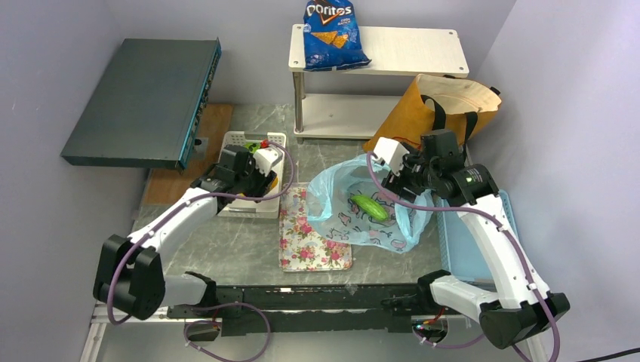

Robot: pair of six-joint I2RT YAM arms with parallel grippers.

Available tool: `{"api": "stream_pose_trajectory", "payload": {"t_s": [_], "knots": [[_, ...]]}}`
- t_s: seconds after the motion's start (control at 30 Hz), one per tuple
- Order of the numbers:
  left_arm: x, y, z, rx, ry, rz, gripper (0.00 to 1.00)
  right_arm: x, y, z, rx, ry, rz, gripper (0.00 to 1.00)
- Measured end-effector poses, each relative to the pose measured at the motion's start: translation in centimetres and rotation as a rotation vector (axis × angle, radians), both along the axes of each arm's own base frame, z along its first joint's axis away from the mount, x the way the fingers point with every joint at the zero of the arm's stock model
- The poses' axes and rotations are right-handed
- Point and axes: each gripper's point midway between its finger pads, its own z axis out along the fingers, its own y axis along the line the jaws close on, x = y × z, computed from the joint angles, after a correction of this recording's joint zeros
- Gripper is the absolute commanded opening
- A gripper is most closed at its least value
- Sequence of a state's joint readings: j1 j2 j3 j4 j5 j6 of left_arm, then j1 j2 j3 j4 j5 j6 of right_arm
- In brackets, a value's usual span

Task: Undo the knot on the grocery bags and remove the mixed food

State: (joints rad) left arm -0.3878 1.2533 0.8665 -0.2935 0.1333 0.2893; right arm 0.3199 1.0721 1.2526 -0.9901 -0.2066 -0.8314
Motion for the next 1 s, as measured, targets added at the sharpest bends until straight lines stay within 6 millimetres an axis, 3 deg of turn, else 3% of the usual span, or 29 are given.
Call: {"api": "stream_pose_trajectory", "payload": {"t_s": [0.1,0.17,0.33,0.53,0.67,0.83,0.9,1.0], "knots": [[-0.1,0.8,-2.0,0.035,0.061,0.024,0.81,-0.2,-0.4,0.9,-0.001,-0.004,-0.031,0.97],[0.2,1.3,-2.5,0.044,0.079,0.045,0.96,-0.6,-0.5,1.7,0.011,-0.004,-0.043,0.98],[0.8,1.9,-2.5,0.038,0.088,0.086,0.99,-2.0,-0.1,4.6,0.061,-0.013,-0.041,0.91],[0.6,1.9,-2.0,0.024,0.103,0.086,0.99,-5.3,3.3,7.7,0.180,0.030,0.065,0.62],[-0.2,0.3,2.3,-0.094,0.019,0.007,0.99,-8.0,5.6,6.4,0.195,0.099,0.170,0.49],[-2.2,-3.9,12.2,-0.280,-0.148,-0.220,0.99,-10.5,7.2,3.4,0.163,0.185,0.259,0.42],[-3.3,-6.4,15.1,-0.332,-0.181,-0.334,0.99,-10.8,8.0,2.5,0.157,0.191,0.287,0.40],[-5.6,-10.3,15.9,-0.373,-0.141,-0.492,0.99,-10.6,8.6,0.2,0.127,0.186,0.305,0.38]]}}
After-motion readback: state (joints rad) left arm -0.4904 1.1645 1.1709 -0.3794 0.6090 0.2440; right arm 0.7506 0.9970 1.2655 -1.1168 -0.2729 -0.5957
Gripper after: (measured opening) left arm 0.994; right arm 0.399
